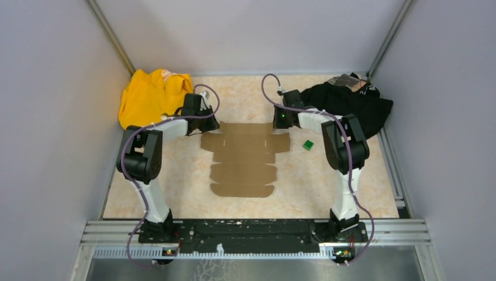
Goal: Fold the paper box
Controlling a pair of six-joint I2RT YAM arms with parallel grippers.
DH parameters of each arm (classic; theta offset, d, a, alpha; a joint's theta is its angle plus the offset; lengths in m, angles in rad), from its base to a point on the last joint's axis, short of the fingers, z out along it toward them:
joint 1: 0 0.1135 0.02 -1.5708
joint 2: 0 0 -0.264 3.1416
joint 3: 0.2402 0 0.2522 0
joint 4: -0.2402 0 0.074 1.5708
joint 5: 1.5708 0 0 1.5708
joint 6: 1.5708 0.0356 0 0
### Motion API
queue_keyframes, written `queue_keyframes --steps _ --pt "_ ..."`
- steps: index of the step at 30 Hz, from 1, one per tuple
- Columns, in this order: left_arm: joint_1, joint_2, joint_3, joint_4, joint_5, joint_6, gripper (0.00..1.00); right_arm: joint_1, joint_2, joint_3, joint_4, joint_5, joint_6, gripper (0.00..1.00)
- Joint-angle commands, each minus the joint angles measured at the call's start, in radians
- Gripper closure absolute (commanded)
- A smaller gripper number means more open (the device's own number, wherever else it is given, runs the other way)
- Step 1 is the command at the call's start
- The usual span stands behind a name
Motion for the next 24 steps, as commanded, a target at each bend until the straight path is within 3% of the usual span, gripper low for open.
queue_keyframes --steps 1,8,24 --pt "-0.010 -0.046 -0.007 -0.008 0.010 -0.021 0.83 0.024 -0.063 0.007 -0.036 0.014 0.006 0.91" --pt "-0.013 -0.054 -0.013 -0.014 0.006 -0.025 0.83 0.025 -0.094 -0.010 -0.072 0.078 -0.002 0.91" --pt "-0.013 -0.068 -0.041 -0.012 -0.008 -0.022 0.84 0.022 -0.147 -0.066 -0.092 0.136 -0.003 0.81"
